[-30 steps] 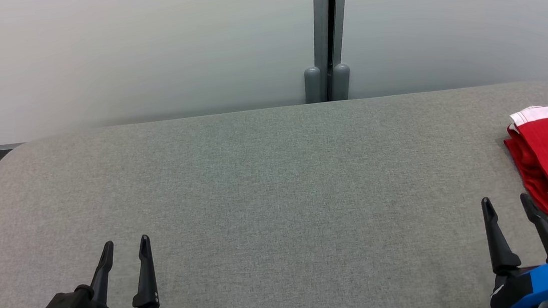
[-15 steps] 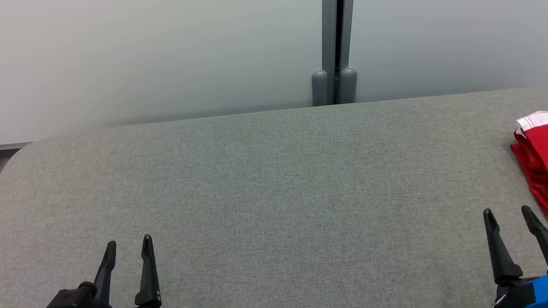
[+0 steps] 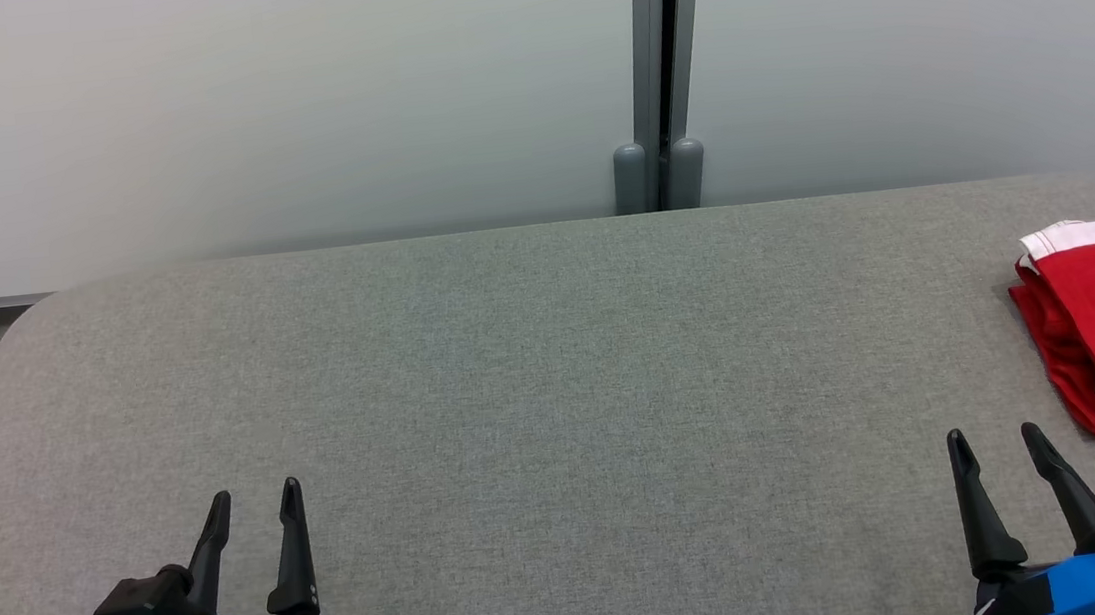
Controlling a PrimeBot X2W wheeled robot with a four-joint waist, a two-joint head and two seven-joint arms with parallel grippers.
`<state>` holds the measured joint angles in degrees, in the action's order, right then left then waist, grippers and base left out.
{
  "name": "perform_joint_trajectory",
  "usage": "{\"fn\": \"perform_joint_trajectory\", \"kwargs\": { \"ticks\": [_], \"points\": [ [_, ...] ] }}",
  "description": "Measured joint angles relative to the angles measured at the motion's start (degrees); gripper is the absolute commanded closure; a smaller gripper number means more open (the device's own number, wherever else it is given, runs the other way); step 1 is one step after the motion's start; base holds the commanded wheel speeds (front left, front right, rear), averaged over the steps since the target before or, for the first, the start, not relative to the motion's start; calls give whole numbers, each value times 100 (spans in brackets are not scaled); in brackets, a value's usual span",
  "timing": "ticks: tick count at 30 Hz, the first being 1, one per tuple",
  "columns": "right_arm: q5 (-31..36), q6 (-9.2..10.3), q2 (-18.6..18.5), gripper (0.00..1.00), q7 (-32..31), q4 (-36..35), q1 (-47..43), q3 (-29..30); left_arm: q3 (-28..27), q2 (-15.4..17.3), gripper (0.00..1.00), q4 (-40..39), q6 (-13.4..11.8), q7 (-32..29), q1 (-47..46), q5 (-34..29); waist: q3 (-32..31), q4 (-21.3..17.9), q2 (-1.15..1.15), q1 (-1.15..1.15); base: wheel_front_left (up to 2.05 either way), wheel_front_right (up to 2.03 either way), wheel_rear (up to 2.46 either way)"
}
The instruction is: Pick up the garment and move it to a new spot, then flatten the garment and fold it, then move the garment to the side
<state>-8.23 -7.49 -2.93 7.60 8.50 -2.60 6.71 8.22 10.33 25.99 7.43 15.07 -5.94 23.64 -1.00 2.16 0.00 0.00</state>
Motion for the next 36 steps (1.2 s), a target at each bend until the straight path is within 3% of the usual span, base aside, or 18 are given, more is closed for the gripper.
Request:
{"fn": "perform_joint_trajectory", "kwargs": {
  "ticks": [9, 10, 17, 36],
  "points": [
    [-7, 0, 0, 0, 43, 123, 19, -33, -2, -19, 0, 44, 0, 0, -26, 9, -11, -31, 0, 0, 0, 0, 0],
    [-20, -1, 1, 100, 53, 140, 17, -40, 1, -23, 100, 54, 0, -2, -23, 10, -10, -30, 0, 0, 0, 0, 0],
    [-87, 0, 56, 100, -26, 519, -58, -53, 10, -174, 100, 341, 0, -63, 362, 37, -8, -35, 0, 2, 0, 0, 0],
    [-2065, 0, 58, 100, -354, 548, 21, -47, -334, -316, 100, 9, 0, -569, 352, 1678, 11, -63, 0, 2, 0, 0, 0]
  ]
}}
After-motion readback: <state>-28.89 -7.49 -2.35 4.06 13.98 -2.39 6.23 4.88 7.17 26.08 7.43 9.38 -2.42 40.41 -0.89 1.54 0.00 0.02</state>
